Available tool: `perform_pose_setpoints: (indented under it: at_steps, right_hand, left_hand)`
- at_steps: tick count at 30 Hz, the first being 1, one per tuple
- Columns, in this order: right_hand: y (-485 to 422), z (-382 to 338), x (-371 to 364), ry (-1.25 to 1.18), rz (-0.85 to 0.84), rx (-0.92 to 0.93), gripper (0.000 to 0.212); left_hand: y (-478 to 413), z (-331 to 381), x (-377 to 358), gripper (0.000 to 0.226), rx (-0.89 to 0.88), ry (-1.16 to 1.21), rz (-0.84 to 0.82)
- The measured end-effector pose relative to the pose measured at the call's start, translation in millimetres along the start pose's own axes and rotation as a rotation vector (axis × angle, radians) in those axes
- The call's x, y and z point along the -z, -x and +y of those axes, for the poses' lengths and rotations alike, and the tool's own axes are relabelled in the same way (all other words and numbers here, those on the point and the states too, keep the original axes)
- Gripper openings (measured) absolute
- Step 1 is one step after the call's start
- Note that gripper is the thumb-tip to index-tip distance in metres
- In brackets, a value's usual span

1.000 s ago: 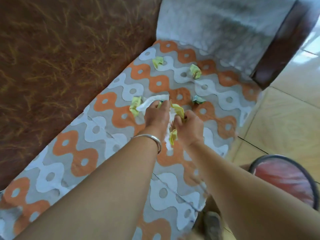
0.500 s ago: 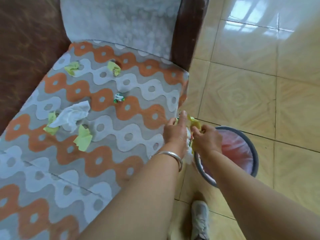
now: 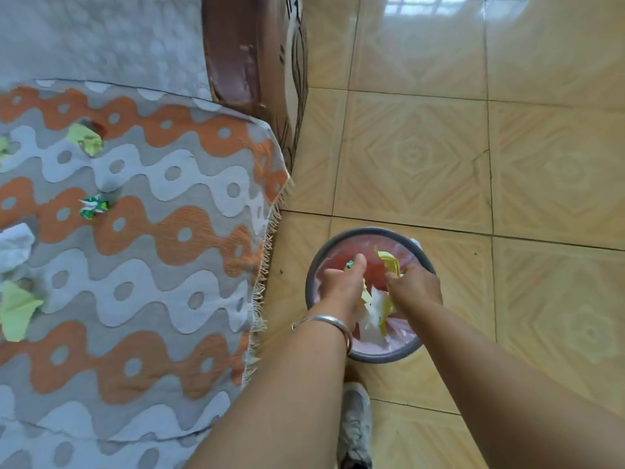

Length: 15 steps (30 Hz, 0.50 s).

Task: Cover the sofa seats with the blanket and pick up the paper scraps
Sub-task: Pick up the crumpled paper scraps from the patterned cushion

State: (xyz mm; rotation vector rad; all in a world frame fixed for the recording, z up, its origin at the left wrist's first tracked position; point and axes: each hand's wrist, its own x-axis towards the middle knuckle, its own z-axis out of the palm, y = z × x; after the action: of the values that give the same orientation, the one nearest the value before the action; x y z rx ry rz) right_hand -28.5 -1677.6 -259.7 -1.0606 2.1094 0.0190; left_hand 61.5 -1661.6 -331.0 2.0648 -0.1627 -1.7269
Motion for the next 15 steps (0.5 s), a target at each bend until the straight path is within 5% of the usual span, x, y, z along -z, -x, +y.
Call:
perform_pose_setpoints:
  at_steps: [7, 15]
  right_hand:
    - [-14.1, 8.4, 6.8, -0.019, -0.1, -0.03, 0.047]
    - [-1.5, -34.6, 8.6, -0.062, -0.135, 0.099, 0.035]
  left_hand:
    - [55.8, 30.1, 2.8, 0.09, 0.12, -0.125, -0.055]
    - [66.9, 61.3, 30.0, 0.042, -0.044, 0.04, -0.01]
